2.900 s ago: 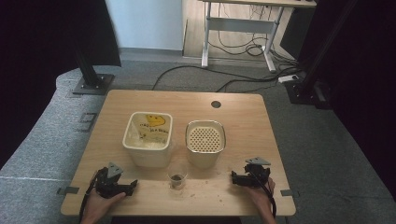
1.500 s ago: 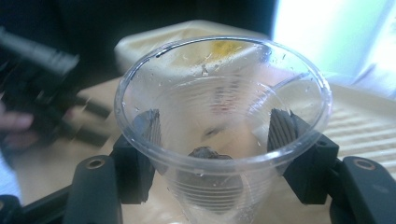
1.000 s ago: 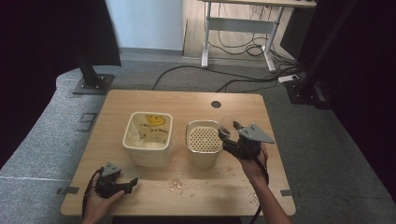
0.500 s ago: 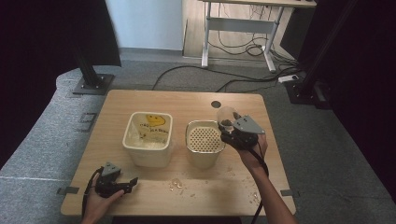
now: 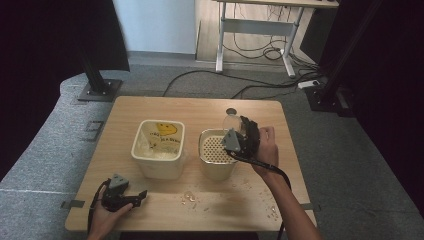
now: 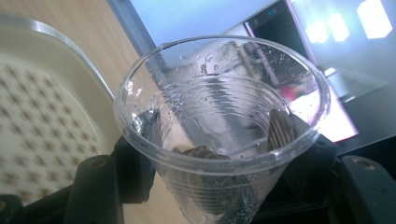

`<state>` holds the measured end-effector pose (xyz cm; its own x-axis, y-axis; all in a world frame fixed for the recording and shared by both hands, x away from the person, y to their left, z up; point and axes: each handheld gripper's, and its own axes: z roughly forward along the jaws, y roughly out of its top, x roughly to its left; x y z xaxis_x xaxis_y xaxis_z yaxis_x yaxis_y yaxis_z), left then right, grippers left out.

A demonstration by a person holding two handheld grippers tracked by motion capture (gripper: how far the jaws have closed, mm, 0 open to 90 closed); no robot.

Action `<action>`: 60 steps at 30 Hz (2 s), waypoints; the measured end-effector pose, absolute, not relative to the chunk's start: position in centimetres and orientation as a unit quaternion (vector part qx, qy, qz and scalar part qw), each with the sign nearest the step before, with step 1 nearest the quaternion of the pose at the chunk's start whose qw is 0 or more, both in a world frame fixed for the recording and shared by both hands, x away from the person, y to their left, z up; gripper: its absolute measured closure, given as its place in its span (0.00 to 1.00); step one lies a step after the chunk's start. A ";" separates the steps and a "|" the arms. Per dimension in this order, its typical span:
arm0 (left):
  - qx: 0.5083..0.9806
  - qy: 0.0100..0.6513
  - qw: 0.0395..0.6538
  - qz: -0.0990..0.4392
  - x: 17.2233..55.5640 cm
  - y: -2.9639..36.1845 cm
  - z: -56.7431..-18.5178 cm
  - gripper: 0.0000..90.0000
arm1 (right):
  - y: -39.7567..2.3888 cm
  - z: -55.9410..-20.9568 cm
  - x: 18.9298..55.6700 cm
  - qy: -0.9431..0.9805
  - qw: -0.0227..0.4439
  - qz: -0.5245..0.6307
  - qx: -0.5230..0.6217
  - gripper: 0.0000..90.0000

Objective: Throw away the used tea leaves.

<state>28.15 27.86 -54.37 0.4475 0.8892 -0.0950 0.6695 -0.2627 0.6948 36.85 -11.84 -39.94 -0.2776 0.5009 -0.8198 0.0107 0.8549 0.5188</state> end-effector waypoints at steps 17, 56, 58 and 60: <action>0.776 0.505 0.345 0.158 28.2 28.0 -54.4 0.16 | -8.8 -43.4 37.2 0.683 0.703 -0.120 -0.156 0.42; 0.781 0.499 0.339 0.160 28.4 27.9 -54.3 0.16 | -6.9 -45.2 36.5 0.576 0.701 -0.261 -0.331 0.43; 0.782 0.498 0.339 0.159 28.3 28.0 -54.3 0.16 | -6.9 -44.9 36.4 0.583 0.706 -0.241 -0.322 0.44; 0.782 0.498 0.340 0.158 28.3 28.0 -54.3 0.16 | -7.1 -44.1 36.8 0.592 0.710 -0.244 -0.293 0.44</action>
<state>28.30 28.00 -54.34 0.4535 0.8866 -0.0912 0.6712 -0.2724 0.6894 36.82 -7.14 -44.13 0.1804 -0.6931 -0.6979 -0.0005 0.7095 -0.7047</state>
